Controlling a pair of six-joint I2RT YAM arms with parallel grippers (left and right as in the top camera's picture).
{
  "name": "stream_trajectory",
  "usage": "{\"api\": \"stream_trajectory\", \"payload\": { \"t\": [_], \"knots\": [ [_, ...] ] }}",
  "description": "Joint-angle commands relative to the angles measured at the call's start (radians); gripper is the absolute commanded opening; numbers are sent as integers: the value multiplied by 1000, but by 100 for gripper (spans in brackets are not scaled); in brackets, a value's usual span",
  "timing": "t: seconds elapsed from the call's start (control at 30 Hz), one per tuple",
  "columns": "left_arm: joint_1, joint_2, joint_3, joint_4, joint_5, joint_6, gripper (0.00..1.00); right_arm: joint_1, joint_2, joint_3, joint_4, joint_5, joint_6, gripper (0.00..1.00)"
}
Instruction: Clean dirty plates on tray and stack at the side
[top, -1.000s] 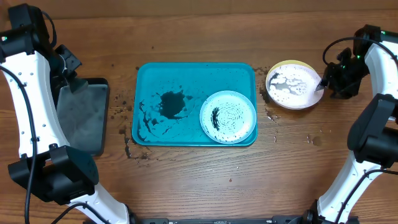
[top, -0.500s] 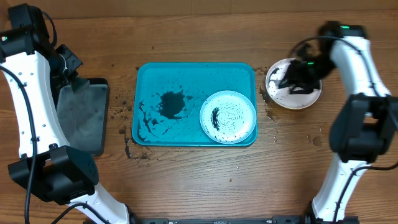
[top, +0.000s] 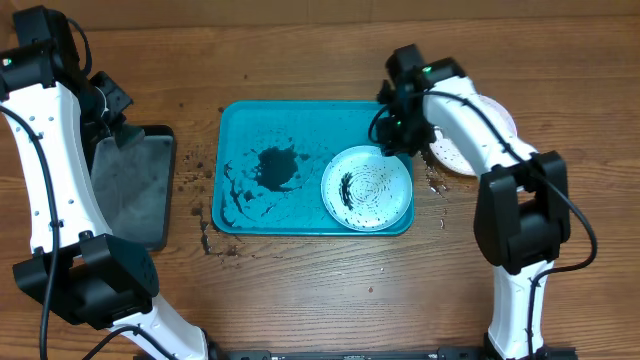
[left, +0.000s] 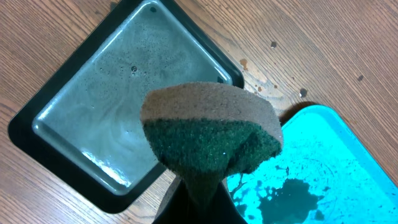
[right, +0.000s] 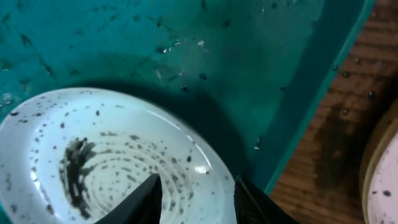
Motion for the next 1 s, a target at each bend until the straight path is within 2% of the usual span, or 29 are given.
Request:
{"api": "stream_trajectory", "payload": {
  "t": [0.0, 0.33, 0.47, 0.8, 0.97],
  "knots": [
    [-4, -1, 1, 2, 12, 22, 4, 19, -40, -29, 32, 95, -42, 44],
    [-5, -1, 1, 2, 29, 27, 4, 17, -40, -142, 76, 59, -36, 44],
    [-10, -1, 1, 7, 56, 27, 4, 24, -40, -142, 16, 30, 12, 33],
    [-37, -1, 1, 6, 56, 67, 4, 24, -40, -145, -90, 6, 129, 33],
    [-61, -1, 1, 8, 56, 84, 5, 24, -39, -181, -60, -11, 185, 33]
  ]
}}
